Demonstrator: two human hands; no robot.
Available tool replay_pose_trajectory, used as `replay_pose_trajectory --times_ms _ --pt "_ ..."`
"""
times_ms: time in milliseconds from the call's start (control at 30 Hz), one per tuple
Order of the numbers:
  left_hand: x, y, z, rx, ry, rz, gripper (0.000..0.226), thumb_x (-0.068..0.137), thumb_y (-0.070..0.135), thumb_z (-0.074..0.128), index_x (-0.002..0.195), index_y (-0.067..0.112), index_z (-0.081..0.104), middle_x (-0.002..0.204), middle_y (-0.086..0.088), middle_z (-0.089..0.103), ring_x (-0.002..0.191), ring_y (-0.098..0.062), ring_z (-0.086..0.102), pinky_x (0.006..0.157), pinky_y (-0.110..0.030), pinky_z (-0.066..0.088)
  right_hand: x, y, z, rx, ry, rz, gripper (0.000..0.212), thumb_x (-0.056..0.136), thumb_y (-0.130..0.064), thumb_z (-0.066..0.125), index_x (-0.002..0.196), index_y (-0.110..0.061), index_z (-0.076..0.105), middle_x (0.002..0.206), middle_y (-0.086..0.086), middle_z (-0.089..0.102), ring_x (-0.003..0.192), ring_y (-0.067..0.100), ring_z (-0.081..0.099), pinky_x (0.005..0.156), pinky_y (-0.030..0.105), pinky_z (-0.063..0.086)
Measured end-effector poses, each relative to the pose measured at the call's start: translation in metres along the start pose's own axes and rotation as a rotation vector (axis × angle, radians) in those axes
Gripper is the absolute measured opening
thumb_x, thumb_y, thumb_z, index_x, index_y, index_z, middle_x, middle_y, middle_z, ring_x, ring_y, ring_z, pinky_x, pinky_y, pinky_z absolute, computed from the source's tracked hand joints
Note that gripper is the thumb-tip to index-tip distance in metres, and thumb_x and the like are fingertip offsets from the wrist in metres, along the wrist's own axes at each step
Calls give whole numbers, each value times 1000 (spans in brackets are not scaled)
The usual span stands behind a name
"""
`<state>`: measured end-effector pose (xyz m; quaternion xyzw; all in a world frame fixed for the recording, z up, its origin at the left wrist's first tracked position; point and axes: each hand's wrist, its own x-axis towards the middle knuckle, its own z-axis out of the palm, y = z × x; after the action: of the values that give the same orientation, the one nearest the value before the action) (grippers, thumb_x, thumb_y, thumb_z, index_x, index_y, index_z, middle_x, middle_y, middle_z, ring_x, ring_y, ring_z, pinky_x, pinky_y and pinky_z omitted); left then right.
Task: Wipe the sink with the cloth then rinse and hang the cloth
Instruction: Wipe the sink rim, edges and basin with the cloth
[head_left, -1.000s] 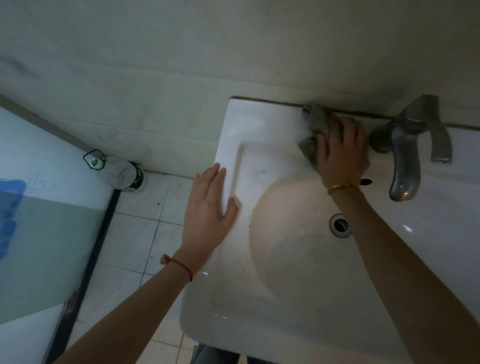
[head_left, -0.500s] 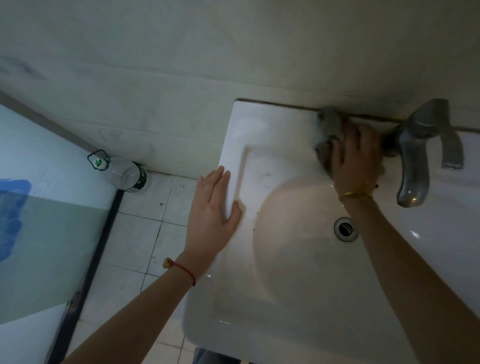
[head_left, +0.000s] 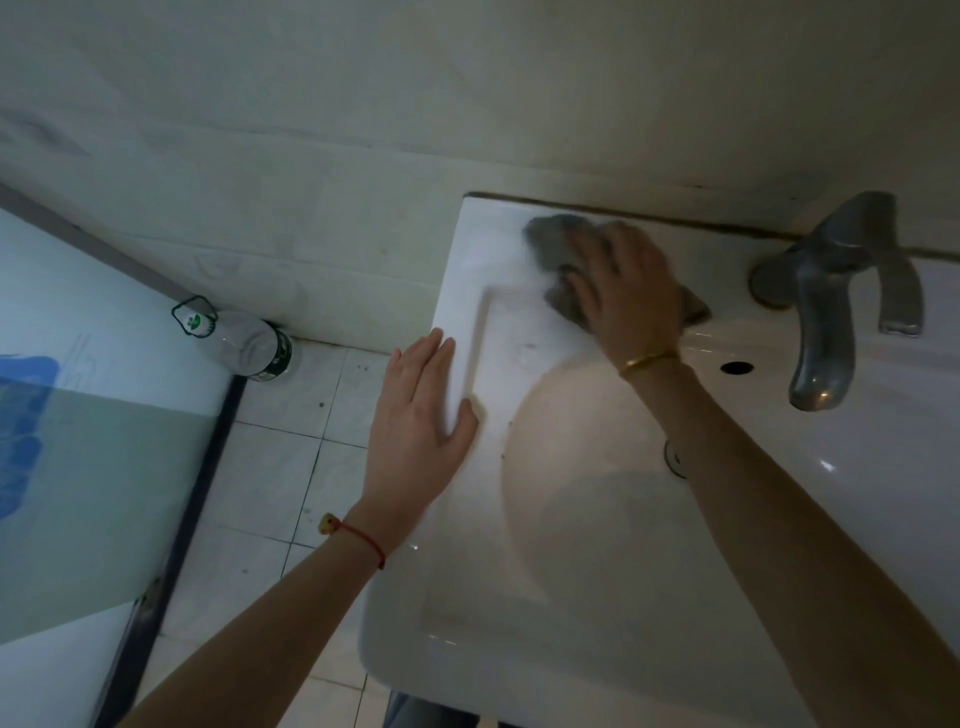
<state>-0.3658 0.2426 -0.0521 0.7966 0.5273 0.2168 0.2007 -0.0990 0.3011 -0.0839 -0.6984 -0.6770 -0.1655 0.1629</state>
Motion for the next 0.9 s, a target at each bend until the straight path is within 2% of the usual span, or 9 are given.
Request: replay_pose_trajectory --times_ms 100,200,300,367,433,567,700,800,900 --pt "0 0 0 -1 0 7 56 94 21 60 144 5 44 153 -7 41 145 -18 32 124 -41 20 -15 14 -6 -27 17 166 46 102 -40 36 134 -11 54 123 19 57 111 38 52 96 43 43" --pt "0 -1 1 -12 2 8 56 94 20 60 144 4 44 152 -8 41 144 -20 34 123 -44 23 -11 -1 -4 -45 26 228 43 100 -38 41 131 -12 56 119 17 58 105 36 52 89 41 44" --pt "-1 -2 1 -15 16 24 55 93 19 61 143 2 45 151 -10 43 143 -22 35 122 -46 25 -8 -32 2 -8 4 -3 48 96 -39 47 135 -12 52 117 15 56 103 32 49 82 40 47" --pt "-2 -2 1 -10 10 21 56 94 20 61 144 3 44 152 -9 41 144 -21 34 124 -43 21 -9 -35 4 35 1 -168 50 94 -39 48 137 -14 51 120 12 50 106 29 45 83 41 50" --pt "-2 -1 0 -9 -2 11 56 95 21 60 145 4 42 153 -7 40 145 -19 32 125 -39 18 -23 -16 -1 -16 -7 -149 50 96 -40 47 140 -18 48 124 9 45 109 28 42 84 40 48" --pt "-1 1 0 6 -11 7 56 95 22 58 146 4 41 153 -8 39 145 -19 31 125 -38 17 -72 13 -20 1 1 58 47 98 -36 49 142 -20 47 124 12 55 109 30 43 87 43 45" --pt "-2 3 0 6 -5 5 56 95 22 59 145 3 42 153 -8 40 145 -19 31 125 -35 14 -62 -40 -9 148 -102 -23 43 93 -35 49 132 -18 58 117 12 60 104 31 43 76 40 49" --pt "-1 1 0 11 -2 15 56 95 22 59 145 3 42 152 -8 41 145 -18 32 125 -31 12 -55 -66 -10 279 -146 9 43 92 -34 46 130 -19 61 116 10 61 106 30 43 79 41 45" --pt "0 1 0 16 -6 17 57 95 24 58 145 4 42 153 -9 40 145 -19 31 125 -33 14 -92 -57 -22 297 -142 -102 43 94 -31 45 134 -18 57 118 8 59 105 29 44 83 38 41"
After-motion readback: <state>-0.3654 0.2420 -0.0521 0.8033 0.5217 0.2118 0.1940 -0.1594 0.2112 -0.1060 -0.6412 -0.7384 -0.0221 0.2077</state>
